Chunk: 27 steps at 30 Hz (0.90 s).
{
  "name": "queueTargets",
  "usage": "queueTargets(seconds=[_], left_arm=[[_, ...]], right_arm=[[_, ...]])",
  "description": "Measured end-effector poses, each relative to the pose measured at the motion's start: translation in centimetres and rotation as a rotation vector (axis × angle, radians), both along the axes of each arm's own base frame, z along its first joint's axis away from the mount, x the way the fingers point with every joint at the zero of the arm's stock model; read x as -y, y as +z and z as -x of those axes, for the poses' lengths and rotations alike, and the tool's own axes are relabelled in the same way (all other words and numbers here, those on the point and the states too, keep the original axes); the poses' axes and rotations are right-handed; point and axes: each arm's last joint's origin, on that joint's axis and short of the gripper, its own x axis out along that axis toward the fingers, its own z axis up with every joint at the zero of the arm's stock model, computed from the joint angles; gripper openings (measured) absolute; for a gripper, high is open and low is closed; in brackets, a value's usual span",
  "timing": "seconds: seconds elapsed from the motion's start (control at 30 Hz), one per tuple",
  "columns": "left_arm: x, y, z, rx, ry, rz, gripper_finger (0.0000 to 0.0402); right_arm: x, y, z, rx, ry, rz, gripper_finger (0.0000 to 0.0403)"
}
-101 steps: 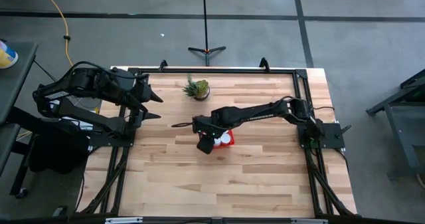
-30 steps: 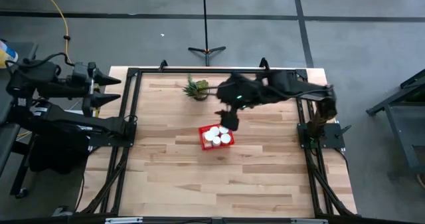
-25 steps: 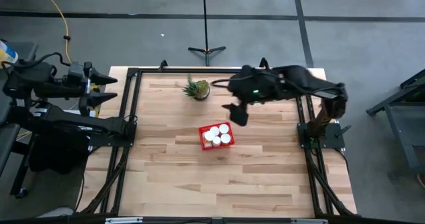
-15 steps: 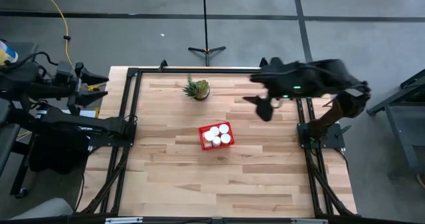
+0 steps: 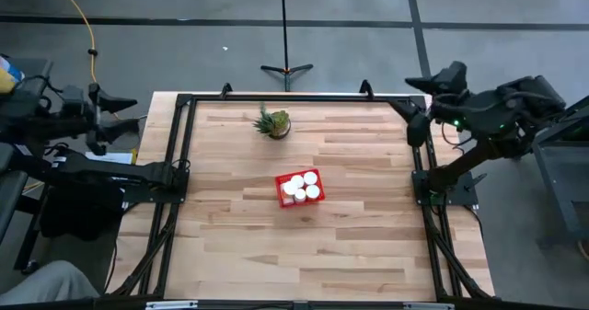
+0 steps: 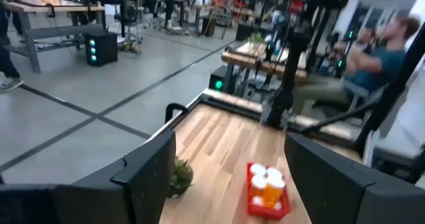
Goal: Pick and place pill bottles into a basket
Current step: Return to Home Position
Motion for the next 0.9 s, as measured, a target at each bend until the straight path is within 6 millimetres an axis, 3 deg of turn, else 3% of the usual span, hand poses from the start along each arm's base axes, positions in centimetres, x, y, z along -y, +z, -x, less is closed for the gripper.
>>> queueTargets(seconds=[0.13, 0.23, 0.37, 0.47, 0.7, 0.9], left_arm=[[0.0, -0.7, -1.6, -0.041, -0.007, -0.043, 0.0317], [0.2, -0.9, -2.9, -0.031, -0.076, -0.089, 0.0317], [0.5, -0.3, -3.4, 0.025, -0.187, -0.153, 0.0317], [0.6, 0.0, -3.0, 0.08, -0.231, -0.177, 0.0317], [0.7, -0.9, -1.7, 0.151, -0.241, -0.164, 0.0317], [0.7, -2.9, -2.3, 0.126, -0.244, -0.148, 0.0317]], right_arm=[[0.0, -0.8, 0.1, -0.028, -0.108, 0.087, 0.0305], [-0.4, -1.7, -0.2, -0.062, -0.088, 0.153, 0.0305], [-0.6, -3.3, -0.3, 0.015, -0.045, 0.094, 0.0305], [-0.6, -4.7, 0.3, 0.133, 0.085, 0.02, 0.0305], [-0.1, -9.9, 2.8, 0.553, 0.503, -0.047, 0.0305], [0.8, -15.1, 4.6, 0.667, 0.538, -0.123, 0.0305]])
